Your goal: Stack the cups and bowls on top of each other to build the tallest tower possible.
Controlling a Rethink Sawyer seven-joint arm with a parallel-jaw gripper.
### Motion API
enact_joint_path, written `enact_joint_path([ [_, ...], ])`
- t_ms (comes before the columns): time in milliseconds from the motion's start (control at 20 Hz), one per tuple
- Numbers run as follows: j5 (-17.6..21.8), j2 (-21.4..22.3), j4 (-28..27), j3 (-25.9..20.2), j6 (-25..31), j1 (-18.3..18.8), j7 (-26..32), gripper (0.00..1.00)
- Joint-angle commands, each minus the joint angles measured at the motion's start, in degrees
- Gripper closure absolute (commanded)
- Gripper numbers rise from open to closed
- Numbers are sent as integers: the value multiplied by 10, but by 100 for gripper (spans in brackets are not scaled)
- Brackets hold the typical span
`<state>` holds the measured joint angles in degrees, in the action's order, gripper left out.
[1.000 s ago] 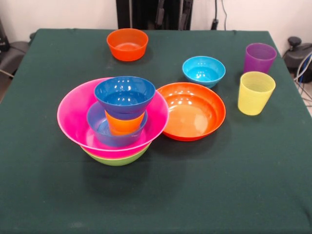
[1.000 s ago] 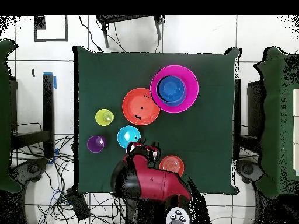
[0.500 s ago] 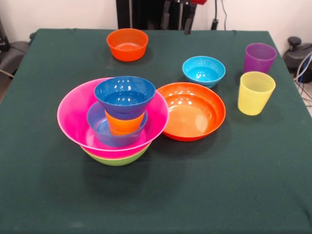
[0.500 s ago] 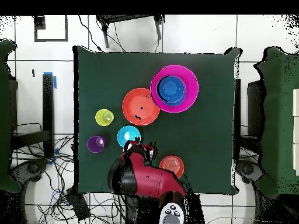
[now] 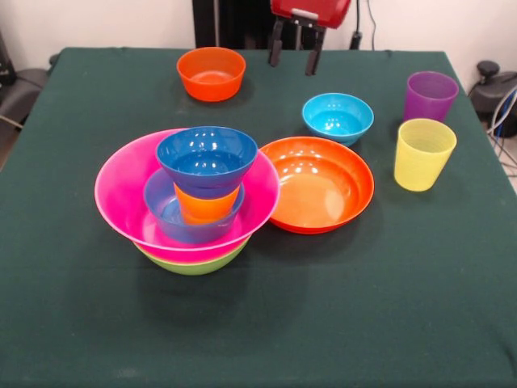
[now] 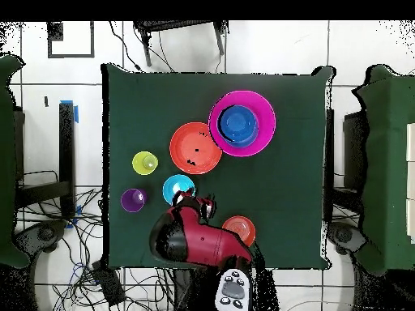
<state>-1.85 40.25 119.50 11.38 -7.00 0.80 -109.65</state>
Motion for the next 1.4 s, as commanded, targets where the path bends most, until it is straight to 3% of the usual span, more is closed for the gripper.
enact_joint_path([
  [50, -39, -43, -28, -13, -41, -35, -116, 0],
  [650, -91, -29, -35, -1, -11, -83, -113, 0],
  [900, -71, -10, -30, -24, -4, -45, -99, 0],
  [1100, -61, 23, -29, -40, 43, -18, -81, 0],
  [1200, -57, 12, -33, -53, 54, -8, -72, 0],
  [1400, -51, -41, -55, -53, -5, -4, -76, 0],
])
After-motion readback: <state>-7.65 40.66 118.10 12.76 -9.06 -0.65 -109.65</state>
